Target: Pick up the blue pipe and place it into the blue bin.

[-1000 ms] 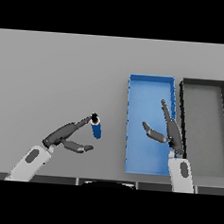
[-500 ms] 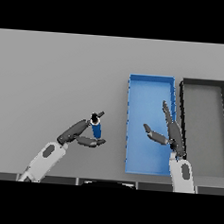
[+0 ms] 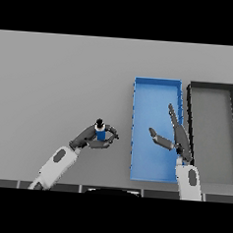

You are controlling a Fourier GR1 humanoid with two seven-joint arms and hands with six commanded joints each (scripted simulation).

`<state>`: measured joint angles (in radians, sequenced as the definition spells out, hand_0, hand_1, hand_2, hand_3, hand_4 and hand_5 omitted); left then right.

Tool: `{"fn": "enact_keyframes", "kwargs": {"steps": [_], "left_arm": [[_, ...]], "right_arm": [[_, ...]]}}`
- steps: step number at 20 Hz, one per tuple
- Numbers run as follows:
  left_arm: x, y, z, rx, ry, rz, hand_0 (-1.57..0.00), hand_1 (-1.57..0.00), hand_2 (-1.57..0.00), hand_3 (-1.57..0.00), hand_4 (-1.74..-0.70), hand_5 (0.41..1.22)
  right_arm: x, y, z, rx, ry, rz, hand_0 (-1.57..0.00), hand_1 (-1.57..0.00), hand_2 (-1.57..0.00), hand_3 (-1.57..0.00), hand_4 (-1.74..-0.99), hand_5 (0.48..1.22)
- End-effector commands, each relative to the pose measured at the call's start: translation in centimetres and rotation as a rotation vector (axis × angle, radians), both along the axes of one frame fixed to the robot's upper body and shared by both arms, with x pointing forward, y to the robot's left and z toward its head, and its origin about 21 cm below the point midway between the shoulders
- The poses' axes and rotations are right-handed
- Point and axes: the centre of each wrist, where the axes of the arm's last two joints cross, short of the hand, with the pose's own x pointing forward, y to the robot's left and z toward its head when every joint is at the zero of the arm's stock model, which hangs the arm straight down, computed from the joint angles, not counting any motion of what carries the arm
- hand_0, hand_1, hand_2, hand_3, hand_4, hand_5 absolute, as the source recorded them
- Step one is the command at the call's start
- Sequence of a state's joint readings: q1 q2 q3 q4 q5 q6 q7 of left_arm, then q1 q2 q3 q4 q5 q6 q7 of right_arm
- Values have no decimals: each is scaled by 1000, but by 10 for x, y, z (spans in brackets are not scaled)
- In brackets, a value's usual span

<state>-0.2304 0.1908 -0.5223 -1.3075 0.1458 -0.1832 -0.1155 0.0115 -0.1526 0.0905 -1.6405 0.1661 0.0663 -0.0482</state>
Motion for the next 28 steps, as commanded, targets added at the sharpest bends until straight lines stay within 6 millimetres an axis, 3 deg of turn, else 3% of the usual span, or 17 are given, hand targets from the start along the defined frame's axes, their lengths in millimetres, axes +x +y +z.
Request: {"fn": "enact_keyframes", "kwargs": {"steps": [1, 3, 5, 9, 11, 16, 21, 25, 28], "left_arm": [[-1, -4, 0, 0, -12, 2, -648, -828, -936, -914, -1450, 941], [-3, -8, 1, -9, -31, -9, -981, -1095, -1164, -1112, -1551, 1042], [-7, -11, 2, -5, -33, -23, -1193, -1266, -1311, -1258, -1617, 1106], [-11, -13, 2, 2, -78, -25, -1416, -1446, -1464, -1443, -1525, 1174], [-12, -16, 4, -17, -107, -26, -1472, -1491, -1503, -1489, -1502, 1191], [-8, -33, 32, -155, -212, -47, -1539, -1545, -1549, -1544, -1480, 1211], [-4, -47, 59, -144, -251, -80, -1560, -1562, -1564, -1562, -1473, 1218], [3, -44, 70, -126, -238, -99, -1567, -1567, -1568, -1567, -1473, 1220], [-1, -46, 70, -123, -239, -116, -1569, -1569, -1569, -1569, -1473, 1220]], "right_arm": [[-1, -2, 0, -1, -1, -3, 1, 1, 1, 1, -1189, 562], [-2, -5, 1, -6, -12, -5, 1, 1, 1, 1, -1182, 562], [-3, -3, -2, -20, -2, -9, 1, 1, 1, 1, -1178, 561], [0, -1, -4, -15, 19, -8, 1, 1, 1, 1, -1174, 558], [0, -5, -3, -23, 1, -13, 1, 1, 1, 1, -1166, 556], [-1, -5, -4, -39, 7, -14, 1, 1, 1, 1, -1144, 551], [0, -3, -4, -42, 0, -11, 1, 1, 1, 1, -1128, 564], [-1, -10, 0, -47, 9, -16, 1, 1, 1, 1, -1124, 574], [-17, -3, -4, -41, -4, -67, 1, 1, 1, 1, -1122, 578]]}}
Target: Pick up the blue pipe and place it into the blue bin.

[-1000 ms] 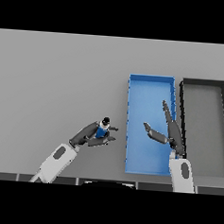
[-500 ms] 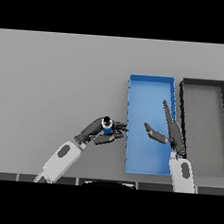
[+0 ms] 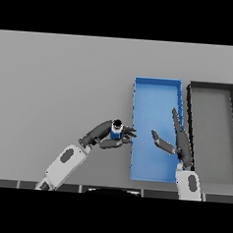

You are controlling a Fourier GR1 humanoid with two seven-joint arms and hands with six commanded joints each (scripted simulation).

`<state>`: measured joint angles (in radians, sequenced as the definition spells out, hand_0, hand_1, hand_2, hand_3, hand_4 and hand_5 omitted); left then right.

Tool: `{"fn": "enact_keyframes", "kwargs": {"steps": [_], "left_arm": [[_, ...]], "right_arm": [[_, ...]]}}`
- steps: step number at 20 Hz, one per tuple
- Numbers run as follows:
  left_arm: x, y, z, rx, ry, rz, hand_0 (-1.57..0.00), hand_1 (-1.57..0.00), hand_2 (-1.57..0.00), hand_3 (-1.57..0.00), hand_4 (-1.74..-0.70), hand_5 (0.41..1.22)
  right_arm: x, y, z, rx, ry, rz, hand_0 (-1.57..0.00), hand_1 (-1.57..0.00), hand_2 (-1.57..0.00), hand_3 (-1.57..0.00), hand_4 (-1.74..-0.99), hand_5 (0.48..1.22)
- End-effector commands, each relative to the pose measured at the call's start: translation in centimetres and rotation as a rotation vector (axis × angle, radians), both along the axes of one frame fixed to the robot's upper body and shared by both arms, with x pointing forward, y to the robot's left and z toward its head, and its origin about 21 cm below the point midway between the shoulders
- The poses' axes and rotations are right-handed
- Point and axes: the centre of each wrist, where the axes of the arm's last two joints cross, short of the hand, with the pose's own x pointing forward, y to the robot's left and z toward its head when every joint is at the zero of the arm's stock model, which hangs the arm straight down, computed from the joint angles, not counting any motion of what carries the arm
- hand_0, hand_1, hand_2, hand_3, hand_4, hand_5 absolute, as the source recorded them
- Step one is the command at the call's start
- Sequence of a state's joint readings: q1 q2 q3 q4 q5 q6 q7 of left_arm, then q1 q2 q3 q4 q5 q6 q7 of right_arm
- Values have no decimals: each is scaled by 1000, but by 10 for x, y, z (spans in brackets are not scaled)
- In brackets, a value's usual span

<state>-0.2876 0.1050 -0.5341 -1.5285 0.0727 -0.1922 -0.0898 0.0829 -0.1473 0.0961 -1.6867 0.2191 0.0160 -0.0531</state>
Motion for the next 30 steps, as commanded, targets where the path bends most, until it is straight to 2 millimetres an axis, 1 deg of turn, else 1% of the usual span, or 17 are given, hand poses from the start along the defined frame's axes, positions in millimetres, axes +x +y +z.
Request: {"fn": "enact_keyframes", "kwargs": {"steps": [1, 3, 5, 6, 8, 10, 11, 12, 15, 16, 17, 19, 22, 23, 26, 28, 30], "left_arm": [[2, 0, 1, 2, 8, 4, -1569, -1570, -1570, -1570, -1473, 1220], [-1, -1, -2, 2, 18, 1, -1570, -1570, -1570, -1570, -1474, 1220], [0, 2, -3, 0, 19, 5, -1570, -1570, -1570, -1570, -1474, 1220], [-1, -3, -2, 5, 15, 2, -1570, -1571, -1571, -1571, -1474, 1220], [2, 0, 1, -2, -6, 5, -1571, -1571, -1571, -1571, -1475, 1221], [1, 2, -3, 7, -3, 1, -1571, -1571, -1571, -1571, -1475, 1221], [-1, 0, -3, 10, -2, -2, -1571, -1571, -1571, -1571, -1475, 1221], [0, 2, -2, 16, 1, 2, -1571, -1571, -1571, -1571, -1475, 1221], [1, 5, 3, 16, -9, -1, -1571, -1571, -1571, -1571, -1474, 1221], [0, 1, 1, 31, 0, 3, -1571, -1571, -1571, -1571, -1473, 1221], [0, 3, 3, 31, -5, -3, -1571, -1571, -1571, -1571, -1473, 1221], [0, 2, 1, 35, 0, -3, -1571, -1571, -1571, -1571, -1473, 1221], [0, 4, -2, 36, -17, -6, -1571, -1571, -1571, -1571, -1474, 1221], [1, 2, -1, 46, -14, -2, -1571, -1571, -1571, -1571, -1474, 1221], [2, 1, 3, 45, -19, -4, -1571, -1571, -1571, -1571, -1475, 1221], [0, 2, -2, 48, -10, -9, -1571, -1571, -1571, -1571, -1475, 1221], [-2, 3, 2, 40, -20, -19, -1571, -1571, -1571, -1571, -1475, 1221]], "right_arm": [[-7, 3, -1, 2, -1, -29, 1, 1, 1, 1, -1121, 578], [-24, 9, -4, 1, -9, -87, 1, 1, 1, 1, -1133, 578], [-31, 13, -5, 5, -1, -127, 1, 1, 1, 1, -1185, 578], [-31, 15, -4, 7, 3, -133, 1, -3, 1, 1, -1191, 577], [-31, 19, 1, 59, -43, -114, 1, -19, -18, 1, -1178, 569], [-31, 13, 19, 146, -155, -46, 1, -17, -32, 1, -1172, 579], [-29, 7, 29, 152, -185, -9, 1, -14, -25, 1, -1175, 592], [-27, 7, 37, 167, -203, 32, 1, -11, -20, 1, -1169, 597], [-30, 6, 75, 132, -205, 189, 1, -5, -10, 1, -1171, 579], [-29, 10, 88, 114, -190, 242, 1, -4, -8, 1, -1177, 567], [-27, 14, 97, 84, -165, 277, 1, -3, -6, 1, -1185, 554], [-19, 23, 110, 18, -134, 341, 1, -1, -3, 1, -1205, 539], [-16, 37, 120, -25, -102, 448, 1, 0, -1, 1, -1246, 526], [-10, 40, 125, -48, -105, 475, 1, 0, -1, 1, -1256, 523], [-8, 54, 135, -33, -82, 544, 1, 0, 0, 1, -1239, 522], [-3, 64, 141, -17, -82, 609, 1, 1, 0, 1, -1227, 528], [-2, 74, 147, -40, -84, 660, 1, 1, 1, 1, -1214, 520]]}}
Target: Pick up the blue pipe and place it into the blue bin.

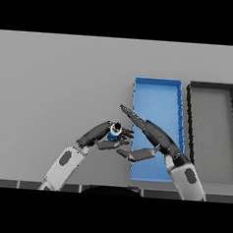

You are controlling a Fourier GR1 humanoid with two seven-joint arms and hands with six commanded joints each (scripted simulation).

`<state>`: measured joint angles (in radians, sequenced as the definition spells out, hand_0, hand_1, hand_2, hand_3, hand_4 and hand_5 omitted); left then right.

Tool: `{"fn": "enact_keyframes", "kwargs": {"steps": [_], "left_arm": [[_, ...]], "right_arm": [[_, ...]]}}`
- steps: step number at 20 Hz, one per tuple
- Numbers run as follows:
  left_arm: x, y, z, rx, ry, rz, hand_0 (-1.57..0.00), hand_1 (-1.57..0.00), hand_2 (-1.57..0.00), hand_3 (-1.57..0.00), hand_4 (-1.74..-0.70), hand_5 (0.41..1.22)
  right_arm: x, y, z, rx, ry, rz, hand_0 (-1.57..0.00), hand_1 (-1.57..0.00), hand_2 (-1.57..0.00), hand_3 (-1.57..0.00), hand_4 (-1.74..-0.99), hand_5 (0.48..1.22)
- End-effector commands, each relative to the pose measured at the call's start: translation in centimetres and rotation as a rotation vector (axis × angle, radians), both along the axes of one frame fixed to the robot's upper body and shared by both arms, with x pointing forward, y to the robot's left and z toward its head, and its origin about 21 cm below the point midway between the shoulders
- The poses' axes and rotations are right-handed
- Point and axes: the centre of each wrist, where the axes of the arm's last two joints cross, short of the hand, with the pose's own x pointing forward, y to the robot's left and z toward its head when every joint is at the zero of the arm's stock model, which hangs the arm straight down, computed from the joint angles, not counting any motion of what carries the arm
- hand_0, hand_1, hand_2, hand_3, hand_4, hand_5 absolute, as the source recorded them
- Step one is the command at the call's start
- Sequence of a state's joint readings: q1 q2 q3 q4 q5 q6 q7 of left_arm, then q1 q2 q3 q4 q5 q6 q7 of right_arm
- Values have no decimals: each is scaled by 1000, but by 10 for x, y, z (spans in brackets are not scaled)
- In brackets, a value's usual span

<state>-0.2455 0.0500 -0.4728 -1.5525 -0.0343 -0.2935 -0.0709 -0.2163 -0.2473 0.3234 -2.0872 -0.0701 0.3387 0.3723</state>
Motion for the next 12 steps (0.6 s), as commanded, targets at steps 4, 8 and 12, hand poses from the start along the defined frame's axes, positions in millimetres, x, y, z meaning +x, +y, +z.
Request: {"fn": "enact_keyframes", "kwargs": {"steps": [4, 8, 12], "left_arm": [[5, -2, 0, -3, 30, -16, -1571, -1571, -1571, -1571, -1476, 1221], [8, 1, -1, -23, 31, -39, -1571, -1571, -1571, -1571, -1454, 1221], [8, 0, -1, -9, 60, -23, -1571, -1571, -1541, -1304, -1560, 1221]], "right_arm": [[17, 25, 1, -35, 30, 71, 1, 1, 1, 1, -1192, 514], [33, 43, 7, -60, 44, 120, 1, -9, -20, 1, -1214, 511], [45, 53, 9, -77, 65, 164, -398, -437, -428, -307, -1303, 520]]}}
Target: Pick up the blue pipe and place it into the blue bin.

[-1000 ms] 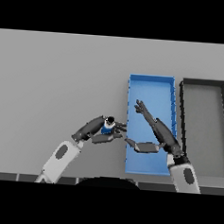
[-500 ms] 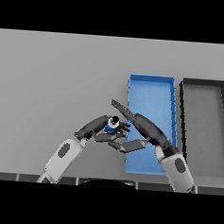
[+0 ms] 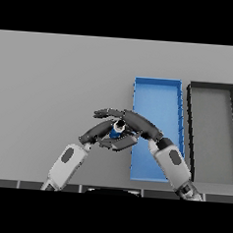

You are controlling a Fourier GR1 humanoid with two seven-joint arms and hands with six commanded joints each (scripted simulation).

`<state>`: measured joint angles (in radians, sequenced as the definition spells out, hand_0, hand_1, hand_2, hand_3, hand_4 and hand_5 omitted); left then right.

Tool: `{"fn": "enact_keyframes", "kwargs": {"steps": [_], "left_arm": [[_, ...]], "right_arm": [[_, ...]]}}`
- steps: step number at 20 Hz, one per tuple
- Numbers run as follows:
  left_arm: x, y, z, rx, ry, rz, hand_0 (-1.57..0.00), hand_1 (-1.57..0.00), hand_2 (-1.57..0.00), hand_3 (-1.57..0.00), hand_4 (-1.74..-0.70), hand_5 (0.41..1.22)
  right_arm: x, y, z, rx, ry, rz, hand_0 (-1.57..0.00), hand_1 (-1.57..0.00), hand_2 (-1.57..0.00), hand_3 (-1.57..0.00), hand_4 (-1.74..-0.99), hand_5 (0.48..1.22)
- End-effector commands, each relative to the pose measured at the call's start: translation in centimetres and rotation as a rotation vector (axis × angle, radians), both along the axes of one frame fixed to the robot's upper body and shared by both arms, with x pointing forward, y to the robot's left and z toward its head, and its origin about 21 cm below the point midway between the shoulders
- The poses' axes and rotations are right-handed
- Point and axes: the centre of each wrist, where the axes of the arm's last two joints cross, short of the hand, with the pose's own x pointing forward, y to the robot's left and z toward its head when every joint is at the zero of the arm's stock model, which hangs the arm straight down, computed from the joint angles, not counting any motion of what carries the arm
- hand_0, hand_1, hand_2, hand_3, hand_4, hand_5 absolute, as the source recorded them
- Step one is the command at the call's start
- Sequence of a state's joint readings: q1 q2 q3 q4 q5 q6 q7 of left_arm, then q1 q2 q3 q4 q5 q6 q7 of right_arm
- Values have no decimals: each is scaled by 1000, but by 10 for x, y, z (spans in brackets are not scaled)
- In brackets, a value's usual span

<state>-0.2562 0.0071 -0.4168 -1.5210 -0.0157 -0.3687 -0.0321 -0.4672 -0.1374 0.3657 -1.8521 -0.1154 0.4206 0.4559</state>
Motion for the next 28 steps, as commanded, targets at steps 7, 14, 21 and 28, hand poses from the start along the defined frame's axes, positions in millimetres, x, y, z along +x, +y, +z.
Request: {"fn": "enact_keyframes", "kwargs": {"steps": [7, 14, 21, 28], "left_arm": [[0, -6, 2, -4, -16, -4, -1571, -1571, -1560, -1331, -1703, 1221], [0, -3, 4, -10, -27, 14, -1571, -1571, -1558, -1437, -1733, 1221], [-2, 3, 2, 38, -66, 7, -940, -875, -855, -672, -1406, 1221], [5, 8, 4, 127, -17, -33, -196, -183, -178, -140, -1031, 848]], "right_arm": [[1, 8, -8, 105, 1, 41, -1324, -1330, -1331, -1225, -1481, 869], [-3, 14, -10, 152, -4, 53, -1519, -1520, -1521, -1499, -1490, 1147], [-7, 17, -12, 176, 27, 21, -1560, -1560, -1560, -1556, -1497, 1206], [-5, 18, -9, 198, -5, 5, -1569, -1569, -1569, -1568, -1499, 1218]]}}
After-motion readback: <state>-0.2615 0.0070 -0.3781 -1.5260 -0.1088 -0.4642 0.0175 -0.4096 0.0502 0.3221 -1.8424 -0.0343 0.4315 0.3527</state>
